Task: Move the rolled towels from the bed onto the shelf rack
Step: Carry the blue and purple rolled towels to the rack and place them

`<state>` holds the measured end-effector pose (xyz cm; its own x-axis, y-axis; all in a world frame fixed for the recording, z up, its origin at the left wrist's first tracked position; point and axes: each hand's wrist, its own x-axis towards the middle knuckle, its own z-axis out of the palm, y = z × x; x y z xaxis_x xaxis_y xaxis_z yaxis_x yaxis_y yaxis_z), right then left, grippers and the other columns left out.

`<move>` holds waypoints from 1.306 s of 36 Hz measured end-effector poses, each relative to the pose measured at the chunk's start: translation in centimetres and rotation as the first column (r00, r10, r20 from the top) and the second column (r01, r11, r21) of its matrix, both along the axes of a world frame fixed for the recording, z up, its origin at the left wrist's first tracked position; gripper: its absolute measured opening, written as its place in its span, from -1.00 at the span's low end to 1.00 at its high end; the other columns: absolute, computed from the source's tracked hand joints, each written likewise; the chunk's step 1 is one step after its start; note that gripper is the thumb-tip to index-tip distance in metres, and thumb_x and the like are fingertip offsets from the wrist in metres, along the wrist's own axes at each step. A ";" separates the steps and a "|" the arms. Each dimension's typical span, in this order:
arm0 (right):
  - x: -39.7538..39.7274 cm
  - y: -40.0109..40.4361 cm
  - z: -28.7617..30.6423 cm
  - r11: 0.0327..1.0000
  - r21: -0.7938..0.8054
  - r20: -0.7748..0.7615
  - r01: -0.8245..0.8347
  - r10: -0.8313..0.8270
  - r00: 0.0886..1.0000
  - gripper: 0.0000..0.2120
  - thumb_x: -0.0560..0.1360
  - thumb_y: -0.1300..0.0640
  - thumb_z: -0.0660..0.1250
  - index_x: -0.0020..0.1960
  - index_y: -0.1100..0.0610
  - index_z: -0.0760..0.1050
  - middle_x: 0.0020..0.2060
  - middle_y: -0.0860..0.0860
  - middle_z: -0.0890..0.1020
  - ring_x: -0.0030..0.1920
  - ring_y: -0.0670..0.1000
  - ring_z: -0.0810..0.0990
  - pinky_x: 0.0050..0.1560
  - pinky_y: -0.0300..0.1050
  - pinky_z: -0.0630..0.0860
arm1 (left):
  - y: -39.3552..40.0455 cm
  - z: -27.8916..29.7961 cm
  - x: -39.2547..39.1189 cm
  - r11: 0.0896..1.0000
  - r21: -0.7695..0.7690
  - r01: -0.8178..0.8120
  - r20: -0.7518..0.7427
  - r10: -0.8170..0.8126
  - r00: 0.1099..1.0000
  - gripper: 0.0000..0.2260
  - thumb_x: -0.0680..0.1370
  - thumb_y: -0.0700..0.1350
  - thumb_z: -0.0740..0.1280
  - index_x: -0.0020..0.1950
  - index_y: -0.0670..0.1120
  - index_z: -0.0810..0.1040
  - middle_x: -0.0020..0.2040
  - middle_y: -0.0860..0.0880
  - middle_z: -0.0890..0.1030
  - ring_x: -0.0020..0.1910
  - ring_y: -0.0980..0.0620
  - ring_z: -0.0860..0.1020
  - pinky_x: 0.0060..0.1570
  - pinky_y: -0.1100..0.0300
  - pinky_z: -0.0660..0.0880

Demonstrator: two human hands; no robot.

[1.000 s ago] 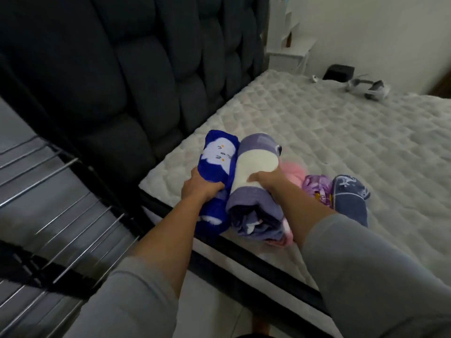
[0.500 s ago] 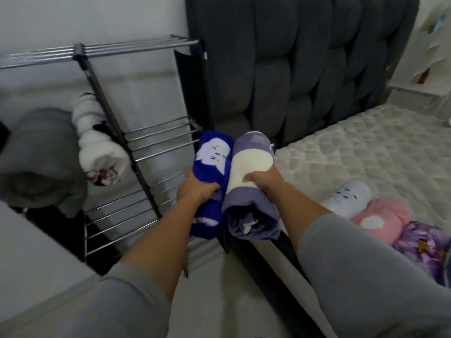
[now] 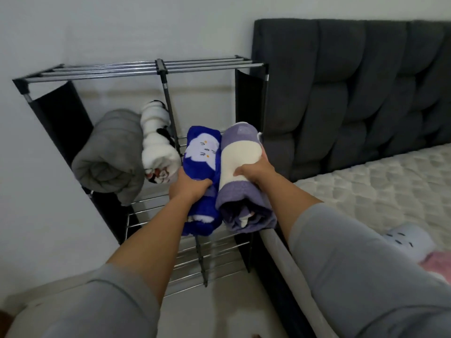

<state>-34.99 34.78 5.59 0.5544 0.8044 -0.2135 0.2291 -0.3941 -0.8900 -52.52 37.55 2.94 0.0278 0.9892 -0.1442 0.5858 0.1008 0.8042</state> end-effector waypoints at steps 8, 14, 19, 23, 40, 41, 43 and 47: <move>1.9 3.7 2.6 0.990 -0.079 0.079 -0.119 0.125 0.989 -0.11 0.40 0.04 0.49 0.56 0.00 0.02 0.42 0.10 0.36 0.43 0.13 0.36 0.44 0.05 0.33 | 4.1 1.5 2.1 0.998 0.054 -0.035 -0.012 0.036 0.999 -0.21 0.38 0.08 0.45 0.52 -0.01 0.18 0.38 -0.15 0.45 0.30 -0.24 0.47 0.19 0.02 0.43; 4.2 8.5 3.4 0.983 -0.087 0.151 -0.164 0.176 0.973 -0.14 0.42 0.06 0.46 0.55 0.03 0.02 0.43 0.09 0.34 0.43 0.14 0.35 0.43 0.04 0.34 | 8.2 2.7 4.7 0.997 0.040 -0.060 -0.055 0.062 0.997 -0.18 0.45 0.09 0.40 0.58 -0.04 0.03 0.42 -0.19 0.40 0.33 -0.24 0.43 0.23 0.02 0.41; 6.4 13.6 3.8 0.982 -0.024 0.203 -0.187 0.188 0.961 -0.01 0.38 0.09 0.51 0.59 0.01 -0.06 0.47 0.11 0.30 0.43 0.15 0.35 0.41 0.02 0.36 | 12.3 3.3 7.1 0.994 0.027 -0.106 -0.067 0.107 0.992 -0.16 0.44 0.09 0.40 0.58 -0.04 0.01 0.42 -0.21 0.40 0.33 -0.25 0.44 0.23 -0.01 0.43; 7.9 17.0 3.7 0.960 -0.128 0.187 -0.248 0.269 0.945 -0.15 0.43 0.04 0.45 0.56 0.07 0.04 0.45 0.12 0.33 0.42 0.16 0.36 0.42 0.05 0.35 | 15.1 3.2 8.5 0.988 0.004 -0.152 -0.078 0.152 0.985 -0.14 0.43 0.11 0.41 0.58 -0.04 0.00 0.42 -0.21 0.39 0.33 -0.25 0.44 0.23 -0.01 0.43; 9.8 23.7 2.0 0.923 -0.161 0.141 -0.350 0.373 0.917 -0.19 0.42 0.03 0.47 0.55 0.10 0.15 0.46 0.09 0.36 0.44 0.10 0.37 0.44 -0.01 0.33 | 21.5 2.8 10.5 0.967 -0.168 -0.193 -0.171 0.165 0.971 -0.13 0.43 0.19 0.40 0.58 -0.12 0.08 0.46 -0.16 0.36 0.36 -0.18 0.43 0.23 0.07 0.41; 9.9 23.8 2.1 0.914 -0.183 0.138 -0.362 0.389 0.911 -0.22 0.46 0.03 0.44 0.55 0.11 0.13 0.47 0.10 0.34 0.46 0.09 0.34 0.46 -0.04 0.30 | 21.6 2.7 10.5 0.966 -0.171 -0.194 -0.171 0.165 0.971 -0.12 0.42 0.20 0.40 0.58 -0.12 0.07 0.47 -0.16 0.35 0.37 -0.18 0.42 0.25 0.06 0.41; 10.0 24.0 2.1 0.912 -0.180 0.124 -0.370 0.394 0.911 -0.19 0.44 0.02 0.46 0.56 0.11 0.13 0.47 0.09 0.34 0.45 0.09 0.35 0.45 -0.03 0.31 | 21.7 2.6 10.6 0.966 -0.169 -0.194 -0.172 0.165 0.971 -0.11 0.43 0.22 0.39 0.58 -0.13 0.06 0.48 -0.17 0.33 0.39 -0.18 0.41 0.28 0.04 0.40; 9.9 24.2 1.1 0.941 -0.118 0.100 -0.317 0.329 0.939 0.02 0.25 -0.07 0.58 0.56 0.06 0.12 0.46 0.07 0.36 0.41 0.09 0.41 0.41 0.02 0.39 | 21.7 2.5 10.4 0.968 -0.163 -0.190 -0.176 0.161 0.971 -0.14 0.47 0.24 0.35 0.58 -0.14 0.06 0.50 -0.17 0.30 0.41 -0.18 0.38 0.29 0.05 0.38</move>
<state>-25.07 58.95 6.72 0.2935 0.9225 -0.2508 0.4583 -0.3660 -0.8099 -42.07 59.29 5.44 -0.1818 0.9346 -0.3057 0.6658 0.3458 0.6612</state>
